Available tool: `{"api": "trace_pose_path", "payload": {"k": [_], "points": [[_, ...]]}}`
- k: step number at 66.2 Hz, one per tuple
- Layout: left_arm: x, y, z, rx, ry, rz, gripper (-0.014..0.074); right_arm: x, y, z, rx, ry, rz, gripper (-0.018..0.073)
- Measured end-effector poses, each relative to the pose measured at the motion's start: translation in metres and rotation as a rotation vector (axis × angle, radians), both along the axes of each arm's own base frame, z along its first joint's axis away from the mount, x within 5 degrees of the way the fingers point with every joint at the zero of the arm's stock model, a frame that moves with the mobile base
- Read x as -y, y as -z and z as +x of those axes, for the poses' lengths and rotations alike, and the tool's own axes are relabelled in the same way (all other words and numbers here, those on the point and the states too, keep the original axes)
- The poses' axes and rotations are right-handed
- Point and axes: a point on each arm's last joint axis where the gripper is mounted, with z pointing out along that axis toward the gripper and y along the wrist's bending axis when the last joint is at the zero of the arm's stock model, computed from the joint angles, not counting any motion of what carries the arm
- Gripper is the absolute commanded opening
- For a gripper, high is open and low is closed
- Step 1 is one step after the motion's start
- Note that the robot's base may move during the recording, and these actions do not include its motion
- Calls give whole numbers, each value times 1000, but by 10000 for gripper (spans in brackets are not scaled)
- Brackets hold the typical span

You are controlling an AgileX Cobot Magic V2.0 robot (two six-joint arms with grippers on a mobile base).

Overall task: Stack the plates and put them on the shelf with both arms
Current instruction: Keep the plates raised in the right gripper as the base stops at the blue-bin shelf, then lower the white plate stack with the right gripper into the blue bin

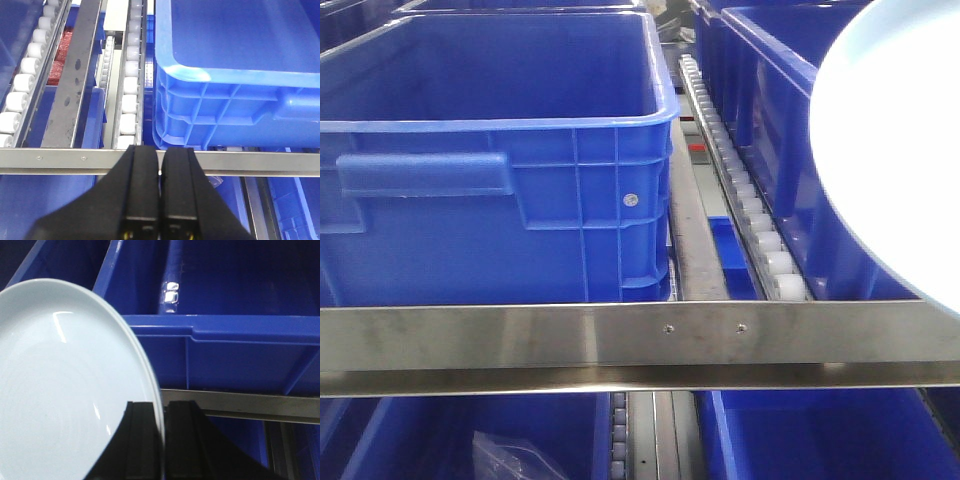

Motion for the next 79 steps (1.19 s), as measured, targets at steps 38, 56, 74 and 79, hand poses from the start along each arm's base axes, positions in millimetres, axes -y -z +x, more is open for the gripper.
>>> {"api": "trace_pose_path", "payload": {"k": [38, 56, 74, 79], "points": [[0, 0, 0, 0, 0, 0, 87, 1, -30, 36, 101, 29, 10, 50], [0, 0, 0, 0, 0, 0, 87, 0, -67, 95, 161, 52, 10, 50], [0, 0, 0, 0, 0, 0, 87, 20, -76, 162, 101, 149, -17, 50], [0, 0, 0, 0, 0, 0, 87, 31, -75, 175, 90, 193, -21, 50]]}}
